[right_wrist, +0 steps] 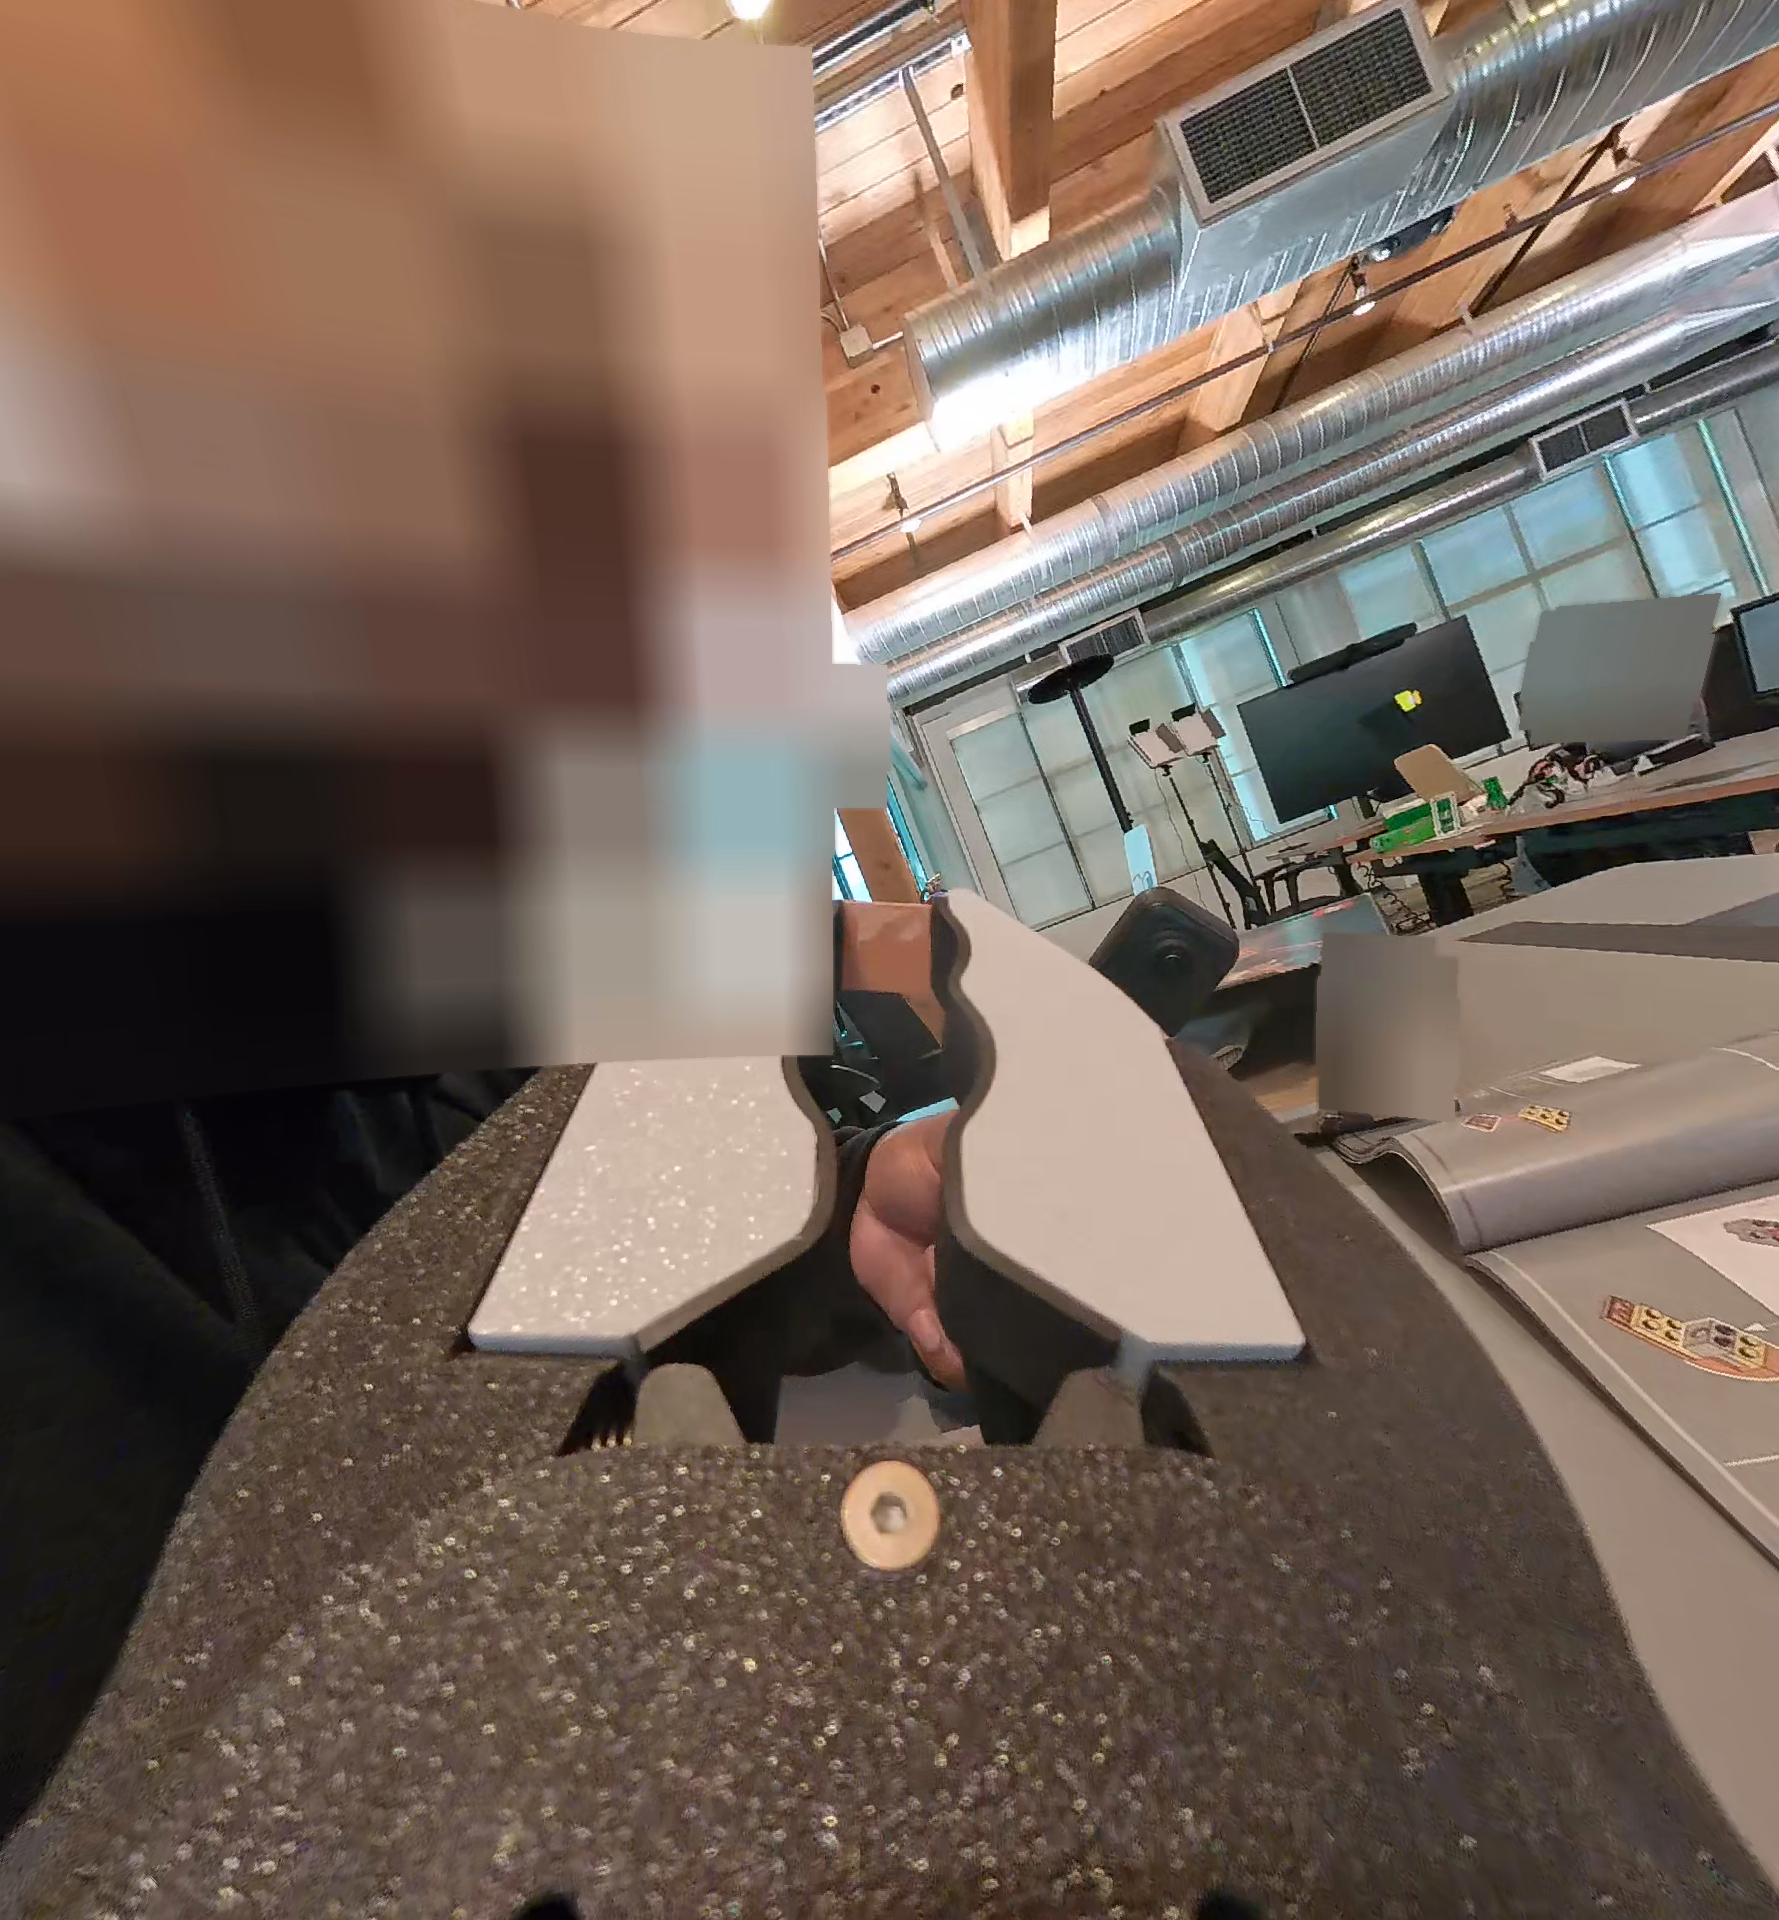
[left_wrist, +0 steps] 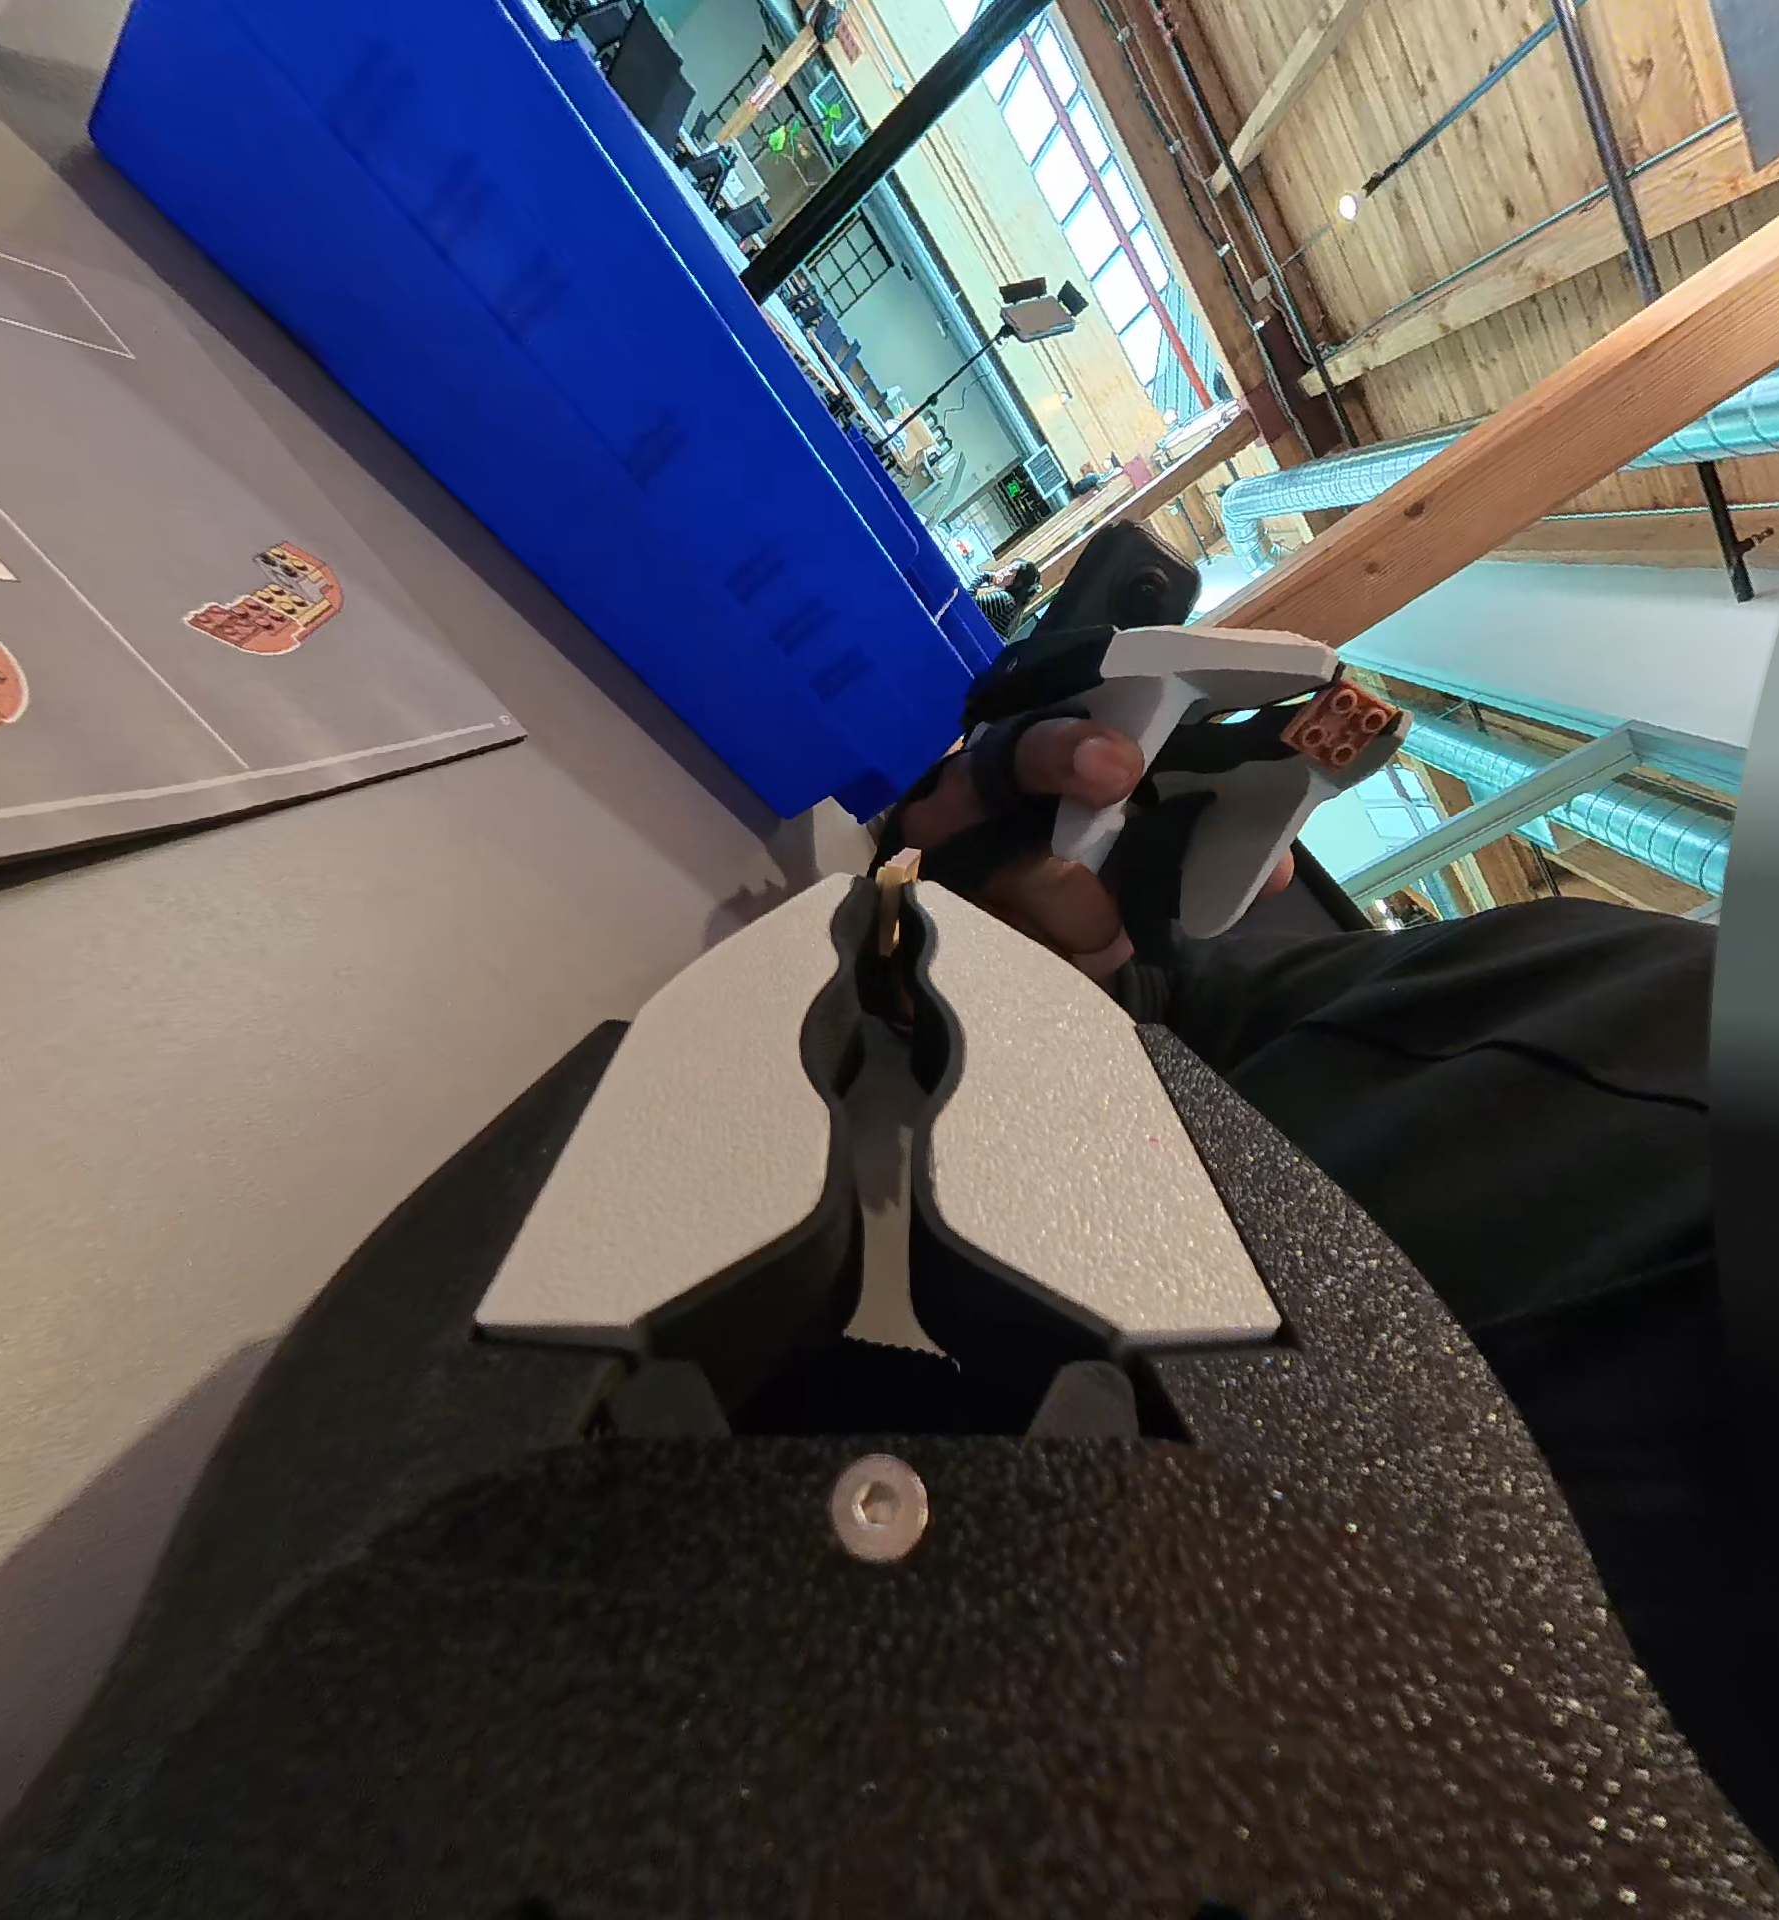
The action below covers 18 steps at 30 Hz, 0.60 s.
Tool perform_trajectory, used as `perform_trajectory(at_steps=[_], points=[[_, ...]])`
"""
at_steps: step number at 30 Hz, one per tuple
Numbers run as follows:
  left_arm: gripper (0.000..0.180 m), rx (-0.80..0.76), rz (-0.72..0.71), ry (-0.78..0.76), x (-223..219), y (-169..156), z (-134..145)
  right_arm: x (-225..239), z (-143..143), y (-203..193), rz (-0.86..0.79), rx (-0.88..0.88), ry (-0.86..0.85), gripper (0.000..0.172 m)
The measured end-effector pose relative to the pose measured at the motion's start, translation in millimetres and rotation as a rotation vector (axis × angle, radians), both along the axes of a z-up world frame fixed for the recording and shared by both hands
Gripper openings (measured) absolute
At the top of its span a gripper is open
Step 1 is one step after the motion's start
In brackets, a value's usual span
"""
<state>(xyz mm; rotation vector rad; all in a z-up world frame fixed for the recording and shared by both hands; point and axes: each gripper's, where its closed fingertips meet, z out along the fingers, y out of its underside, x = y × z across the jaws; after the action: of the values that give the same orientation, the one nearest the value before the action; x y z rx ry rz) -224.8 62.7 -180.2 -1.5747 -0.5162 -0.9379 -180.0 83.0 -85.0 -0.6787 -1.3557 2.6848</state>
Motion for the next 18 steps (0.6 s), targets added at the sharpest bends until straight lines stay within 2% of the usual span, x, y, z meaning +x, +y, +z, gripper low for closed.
perform_trajectory(at_steps=[12, 15, 18], points=[[0.004, 0.011, -0.009, -0.014, 2.0, -0.4, 1.5, -1.5, -1.3, -0.7, -0.014, 0.033, 0.0, 0.016], [0.003, 0.023, -0.02, -0.051, 4.5, -0.2, 3.0, -7.8, -12.3, -9.7, -0.086, 0.201, 0.001, 0.016], [0.004, 0.026, -0.025, -0.098, 5.3, -0.3, 2.9, -19.5, -33.3, -19.7, -0.237, 0.522, 0.016, 0.016]])
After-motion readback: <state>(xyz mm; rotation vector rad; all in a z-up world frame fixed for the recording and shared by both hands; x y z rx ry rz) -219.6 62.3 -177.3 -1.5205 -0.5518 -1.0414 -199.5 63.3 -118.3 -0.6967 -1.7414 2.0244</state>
